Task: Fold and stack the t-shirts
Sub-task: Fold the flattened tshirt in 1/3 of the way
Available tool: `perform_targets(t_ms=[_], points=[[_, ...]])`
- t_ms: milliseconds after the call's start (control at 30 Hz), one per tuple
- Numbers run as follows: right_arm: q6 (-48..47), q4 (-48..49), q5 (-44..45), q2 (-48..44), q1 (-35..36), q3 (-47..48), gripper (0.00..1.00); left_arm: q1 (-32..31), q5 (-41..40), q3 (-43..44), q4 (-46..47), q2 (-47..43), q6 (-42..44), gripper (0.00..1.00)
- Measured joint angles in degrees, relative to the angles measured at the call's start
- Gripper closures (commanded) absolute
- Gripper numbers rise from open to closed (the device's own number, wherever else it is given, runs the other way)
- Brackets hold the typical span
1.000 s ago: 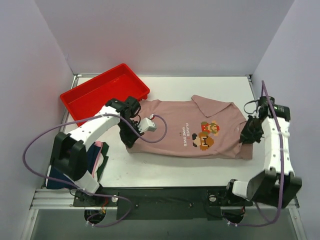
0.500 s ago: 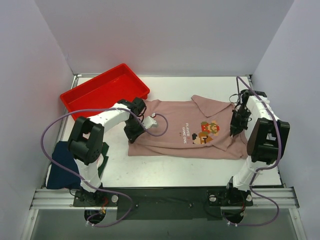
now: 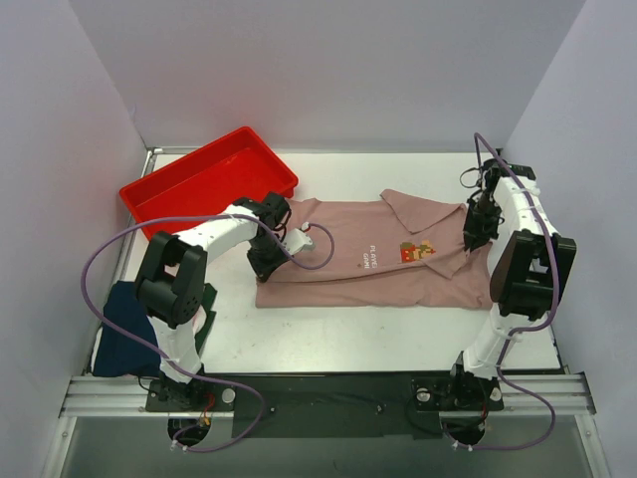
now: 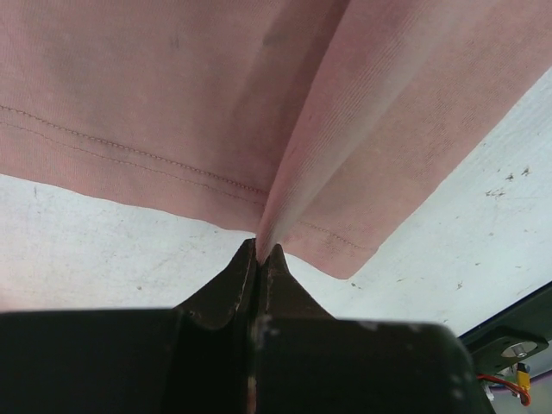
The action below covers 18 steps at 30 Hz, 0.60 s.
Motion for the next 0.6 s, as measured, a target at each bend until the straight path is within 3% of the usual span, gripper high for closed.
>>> perform_targets(t_ms=[333, 467, 533, 567, 600], points=[[-1.3, -0.9, -0.1, 2.8, 0.0, 3.5, 1.00, 0.0, -1.7, 0.0, 1.2, 0.2, 0.0, 0.99], [-1.4, -1.2, -0.2, 4.0, -0.1, 3.8, 0.99, 0.0, -2.6, 0.5, 1.7, 0.6, 0.0, 0.75], [-1.4, -1.2, -0.3, 4.8, -0.1, 3.8, 0.92, 0.0, -3.2, 1.0, 2.2, 0.9, -0.5, 0.67], [-1.4, -1.3, -0.4, 5.2, -0.1, 3.9, 0.80, 0.0, -3.6, 1.4, 2.6, 0.9, -0.8, 0.62], [-1.4, -1.4, -0.6, 5.7, -0.1, 4.2, 0.76, 0.0, -4.0, 1.6, 3.2, 0.9, -1.2, 0.61]])
